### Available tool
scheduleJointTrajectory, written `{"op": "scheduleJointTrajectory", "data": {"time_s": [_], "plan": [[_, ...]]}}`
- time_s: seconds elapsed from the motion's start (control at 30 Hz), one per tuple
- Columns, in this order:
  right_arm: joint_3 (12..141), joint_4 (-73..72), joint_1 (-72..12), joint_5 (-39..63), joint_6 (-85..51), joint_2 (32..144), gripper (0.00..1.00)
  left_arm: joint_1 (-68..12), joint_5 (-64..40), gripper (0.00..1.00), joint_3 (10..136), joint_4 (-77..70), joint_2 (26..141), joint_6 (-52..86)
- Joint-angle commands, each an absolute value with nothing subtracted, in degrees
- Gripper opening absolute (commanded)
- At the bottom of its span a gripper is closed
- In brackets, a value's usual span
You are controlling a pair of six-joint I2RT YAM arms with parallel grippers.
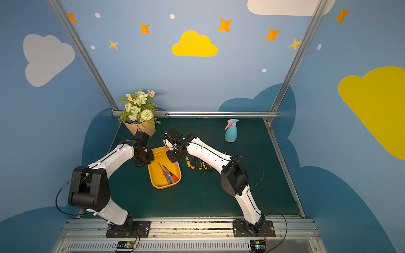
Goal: Take out the screwdriver from the storage box
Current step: Pick up the screwdriver from the storage box, then place the screwdriver at the center of the board.
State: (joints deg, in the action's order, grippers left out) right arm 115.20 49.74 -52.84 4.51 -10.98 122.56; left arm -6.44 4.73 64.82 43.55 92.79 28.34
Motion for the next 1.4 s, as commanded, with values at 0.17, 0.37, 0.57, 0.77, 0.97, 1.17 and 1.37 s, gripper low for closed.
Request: {"op": "scheduleJointTrajectory", "data": {"time_s": [0.17, 0.37, 0.57, 0.77, 0.97, 1.17, 1.37], "plan": [[113.2, 49.0, -48.5, 3.8, -13.7, 122.9, 0.00, -3.7, 3.9, 0.02, 64.6, 44.7, 91.1, 27.6], [117.5, 52.5, -48.4, 4.3, -15.1, 129.3, 0.00, -3.0, 3.4, 0.02, 64.0, 44.5, 90.3, 27.5], [119.5, 52.3, -48.2, 5.9, -18.0, 133.6, 0.00, -2.9, 3.3, 0.03, 63.6, 44.4, 89.6, 27.3], [123.5, 52.8, -48.2, 5.7, -20.5, 138.1, 0.00, -2.9, 3.1, 0.03, 63.5, 44.4, 89.2, 27.2], [126.7, 54.7, -47.6, 2.8, -24.4, 141.9, 0.00, -2.9, 2.6, 0.02, 63.5, 44.4, 89.2, 27.1], [128.3, 57.4, -46.8, 0.1, -27.1, 144.0, 0.00, -2.9, 1.9, 0.02, 63.3, 43.9, 89.0, 27.0], [127.9, 59.0, -45.6, -1.4, -29.4, 143.8, 0.00, -3.3, -1.4, 0.02, 64.1, 43.9, 90.2, 25.2]]}}
